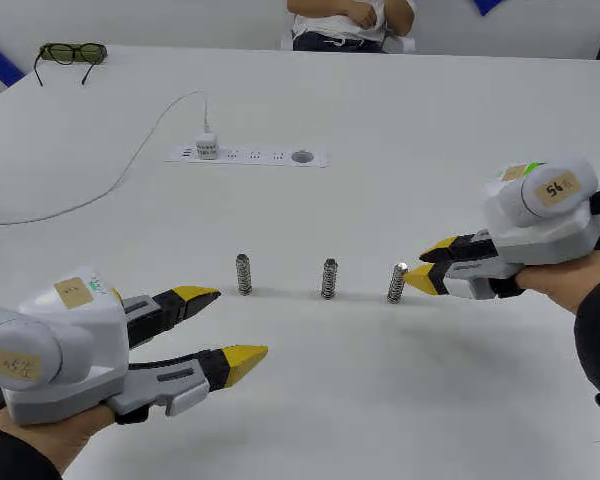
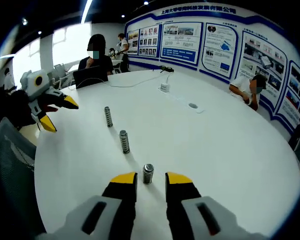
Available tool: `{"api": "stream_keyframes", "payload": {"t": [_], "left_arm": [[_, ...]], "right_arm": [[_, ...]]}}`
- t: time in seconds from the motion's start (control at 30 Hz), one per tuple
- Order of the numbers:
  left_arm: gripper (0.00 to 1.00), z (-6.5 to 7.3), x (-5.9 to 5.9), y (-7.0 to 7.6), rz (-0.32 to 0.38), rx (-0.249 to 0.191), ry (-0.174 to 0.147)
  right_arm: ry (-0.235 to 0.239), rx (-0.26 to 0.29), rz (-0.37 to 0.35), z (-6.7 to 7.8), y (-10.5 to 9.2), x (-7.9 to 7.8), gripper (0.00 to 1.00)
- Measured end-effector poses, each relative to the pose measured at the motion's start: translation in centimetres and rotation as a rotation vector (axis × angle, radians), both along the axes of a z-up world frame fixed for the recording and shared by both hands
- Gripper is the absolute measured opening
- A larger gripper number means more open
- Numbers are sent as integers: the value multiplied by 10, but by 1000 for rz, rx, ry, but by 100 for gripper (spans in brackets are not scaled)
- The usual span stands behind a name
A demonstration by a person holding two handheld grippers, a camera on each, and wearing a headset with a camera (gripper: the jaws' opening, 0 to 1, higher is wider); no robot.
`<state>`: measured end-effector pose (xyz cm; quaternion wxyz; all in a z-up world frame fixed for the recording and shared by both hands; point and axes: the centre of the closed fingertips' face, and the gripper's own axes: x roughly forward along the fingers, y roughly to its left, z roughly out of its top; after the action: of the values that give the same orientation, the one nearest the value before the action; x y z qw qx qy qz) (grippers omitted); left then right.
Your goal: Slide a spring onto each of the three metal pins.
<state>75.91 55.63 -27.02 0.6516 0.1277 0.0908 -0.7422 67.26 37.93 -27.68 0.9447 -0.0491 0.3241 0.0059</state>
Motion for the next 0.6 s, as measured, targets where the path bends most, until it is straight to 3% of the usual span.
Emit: {"api": "stream_keyframes", "payload": {"t": [0.3,0.6], "left_arm": [[54,1,4,2,6,2,-15],[57,1,8,6,15,7,-16]], "right_arm": [[-69,-17,42,23,17,-13,33],[-112,-37,88,29,32,-23,46]]}}
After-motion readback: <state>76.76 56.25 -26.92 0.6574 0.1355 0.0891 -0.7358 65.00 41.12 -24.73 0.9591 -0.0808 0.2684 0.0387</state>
